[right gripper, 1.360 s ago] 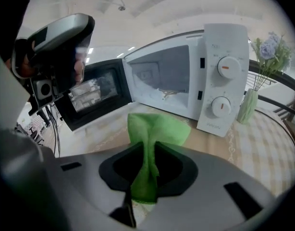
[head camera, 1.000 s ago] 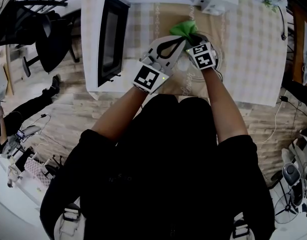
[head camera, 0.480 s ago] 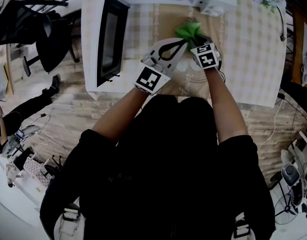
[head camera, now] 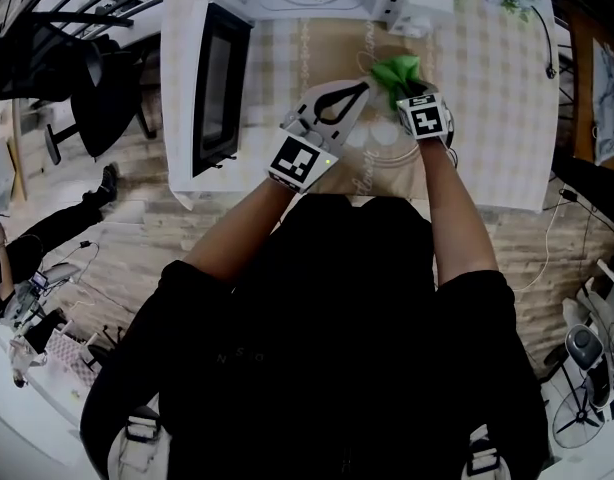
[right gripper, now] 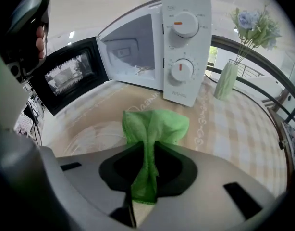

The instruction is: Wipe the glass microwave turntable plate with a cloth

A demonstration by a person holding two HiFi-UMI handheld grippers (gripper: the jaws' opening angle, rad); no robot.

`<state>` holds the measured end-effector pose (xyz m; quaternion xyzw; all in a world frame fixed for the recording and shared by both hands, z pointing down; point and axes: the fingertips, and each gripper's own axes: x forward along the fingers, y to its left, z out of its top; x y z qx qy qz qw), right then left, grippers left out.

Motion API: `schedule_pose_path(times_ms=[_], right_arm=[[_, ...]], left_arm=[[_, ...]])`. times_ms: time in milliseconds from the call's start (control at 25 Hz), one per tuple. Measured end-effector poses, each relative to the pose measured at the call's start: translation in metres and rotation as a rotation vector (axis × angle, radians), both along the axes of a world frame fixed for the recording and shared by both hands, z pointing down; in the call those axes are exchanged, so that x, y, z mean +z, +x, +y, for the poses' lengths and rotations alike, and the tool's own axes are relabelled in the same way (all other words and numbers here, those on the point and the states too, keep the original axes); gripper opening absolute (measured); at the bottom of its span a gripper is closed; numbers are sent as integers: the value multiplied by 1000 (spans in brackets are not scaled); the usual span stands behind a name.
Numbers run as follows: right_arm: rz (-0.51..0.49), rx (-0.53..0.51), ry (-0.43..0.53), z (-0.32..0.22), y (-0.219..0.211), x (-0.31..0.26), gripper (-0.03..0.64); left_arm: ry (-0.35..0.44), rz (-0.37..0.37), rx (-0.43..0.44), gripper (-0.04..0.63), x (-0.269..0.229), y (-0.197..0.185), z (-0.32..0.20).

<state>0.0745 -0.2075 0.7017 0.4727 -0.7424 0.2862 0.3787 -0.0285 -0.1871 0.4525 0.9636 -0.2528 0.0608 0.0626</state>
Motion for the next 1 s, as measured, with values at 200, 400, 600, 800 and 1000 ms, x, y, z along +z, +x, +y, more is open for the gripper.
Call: schedule_pose_path(times_ms=[200, 400, 600, 800, 1000], right_arm=[[49, 46, -18, 11, 35, 3, 80], [96, 86, -35, 23, 63, 6, 80], [120, 118, -17, 29, 78, -10, 80], [53, 95, 50, 24, 57, -37, 80], [-18, 46, 113, 14, 13, -63, 81]], left_arm=[[7, 7, -14, 20, -5, -4, 4], [44, -1, -28, 20, -5, -17, 5], [49, 9, -68, 20, -8, -29, 6], [60, 6, -90, 20, -9, -41, 9], [59, -7, -116, 20, -5, -50, 5]])
